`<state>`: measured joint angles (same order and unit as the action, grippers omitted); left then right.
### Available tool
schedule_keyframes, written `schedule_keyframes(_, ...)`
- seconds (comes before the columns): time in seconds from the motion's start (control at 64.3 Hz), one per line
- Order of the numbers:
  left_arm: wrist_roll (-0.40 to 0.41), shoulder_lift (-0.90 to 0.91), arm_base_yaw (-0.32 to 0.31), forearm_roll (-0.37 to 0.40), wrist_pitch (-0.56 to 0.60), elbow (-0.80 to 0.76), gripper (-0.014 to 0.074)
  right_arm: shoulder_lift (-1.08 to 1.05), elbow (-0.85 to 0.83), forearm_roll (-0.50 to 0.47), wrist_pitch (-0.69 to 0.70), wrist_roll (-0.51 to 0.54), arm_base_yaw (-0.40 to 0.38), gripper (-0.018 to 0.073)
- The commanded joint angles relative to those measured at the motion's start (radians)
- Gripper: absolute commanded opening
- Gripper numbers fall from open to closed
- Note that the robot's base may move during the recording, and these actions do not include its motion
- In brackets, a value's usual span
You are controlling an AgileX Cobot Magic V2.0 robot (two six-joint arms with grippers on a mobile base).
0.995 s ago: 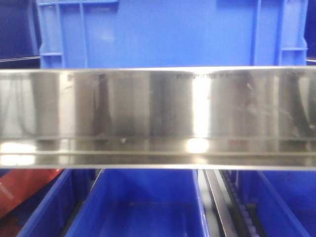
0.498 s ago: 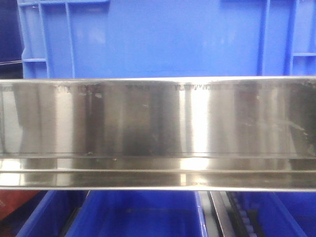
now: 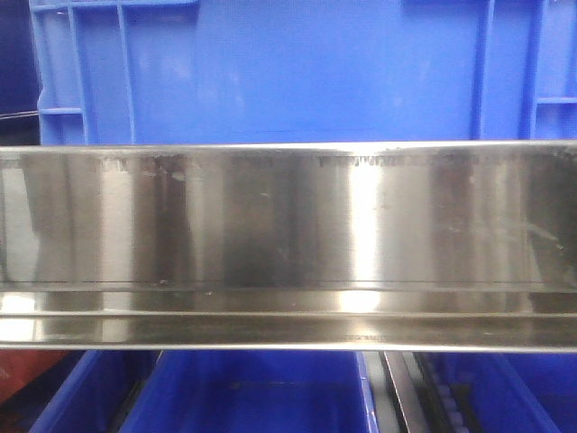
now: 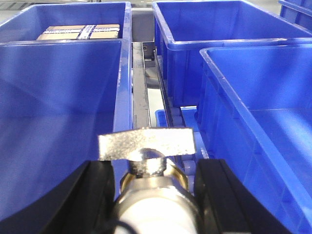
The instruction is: Place valve from conveyor to right shelf box
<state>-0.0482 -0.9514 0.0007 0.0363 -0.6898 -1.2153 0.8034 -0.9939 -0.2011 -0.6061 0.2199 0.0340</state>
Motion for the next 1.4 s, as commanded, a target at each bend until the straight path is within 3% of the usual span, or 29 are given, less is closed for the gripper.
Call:
schedule_keyframes(0.0,0.006,0.01,-0.007,0.006,0.057,-0.007,-0.0111,-0.008,-0.01,0.003,0.076,0.007,0.0,-0.0153)
schedule_keyframes(0.575,0.006,0.01,-0.007,0.006,0.095,-0.007,-0.0111,-0.007,-0.01,0.003,0.091,0.007,0.0,-0.0153)
schedule_keyframes(0.715,-0.009,-0.003,-0.019,0.006,0.099,-0.032,-0.0111,0.005,-0.081,0.003,0.049,0.007,0.002,-0.0153)
schedule_keyframes(0.84,-0.046,-0.072,-0.1,0.001,0.043,-0.141,-0.0111,0.072,-0.214,0.003,-0.007,0.007,0.045,-0.0153)
schedule_keyframes(1.104,-0.048,-0.333,-0.345,0.001,-0.111,-0.508,-0.0111,0.303,-0.549,0.003,-0.094,0.009,0.25,-0.0153)
schedule_keyframes(1.244,-0.048,-0.487,-0.434,0.001,-0.202,-0.666,-0.0111,0.451,-0.695,0.003,-0.171,0.009,0.331,-0.0153)
schedule_keyframes(1.384,-0.048,-0.602,-0.478,0.001,-0.236,-0.725,-0.0111,0.582,-0.784,0.003,-0.255,0.009,0.361,-0.0153)
